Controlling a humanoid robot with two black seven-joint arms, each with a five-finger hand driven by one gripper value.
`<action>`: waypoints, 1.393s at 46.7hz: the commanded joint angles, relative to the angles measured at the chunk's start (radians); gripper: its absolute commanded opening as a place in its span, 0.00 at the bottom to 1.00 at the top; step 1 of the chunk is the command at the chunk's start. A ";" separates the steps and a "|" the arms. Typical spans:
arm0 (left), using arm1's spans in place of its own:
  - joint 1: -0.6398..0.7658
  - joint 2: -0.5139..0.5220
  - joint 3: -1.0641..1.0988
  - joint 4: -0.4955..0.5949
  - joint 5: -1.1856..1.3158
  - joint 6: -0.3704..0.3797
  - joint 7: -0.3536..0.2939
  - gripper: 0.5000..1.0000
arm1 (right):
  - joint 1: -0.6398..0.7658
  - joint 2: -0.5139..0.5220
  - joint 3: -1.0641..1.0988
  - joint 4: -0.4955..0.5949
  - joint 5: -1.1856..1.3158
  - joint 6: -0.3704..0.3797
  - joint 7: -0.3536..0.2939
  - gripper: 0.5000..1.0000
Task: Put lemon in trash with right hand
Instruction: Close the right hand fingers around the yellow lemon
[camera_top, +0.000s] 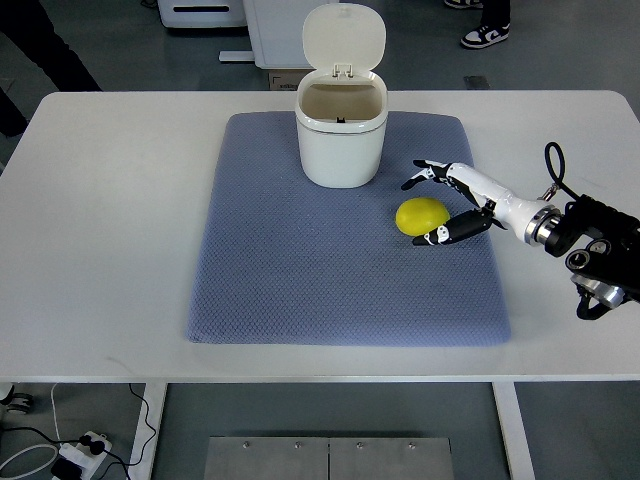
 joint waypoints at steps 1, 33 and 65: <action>0.001 0.000 0.000 0.000 0.000 0.000 0.000 1.00 | 0.001 0.017 -0.001 -0.023 -0.005 0.000 -0.001 0.99; 0.001 0.000 0.000 0.000 0.000 0.000 0.000 1.00 | 0.010 0.052 -0.041 -0.081 -0.057 -0.013 -0.001 0.89; 0.001 0.000 0.000 0.000 0.000 0.000 0.000 1.00 | 0.012 0.054 -0.054 -0.083 -0.080 -0.013 0.002 0.67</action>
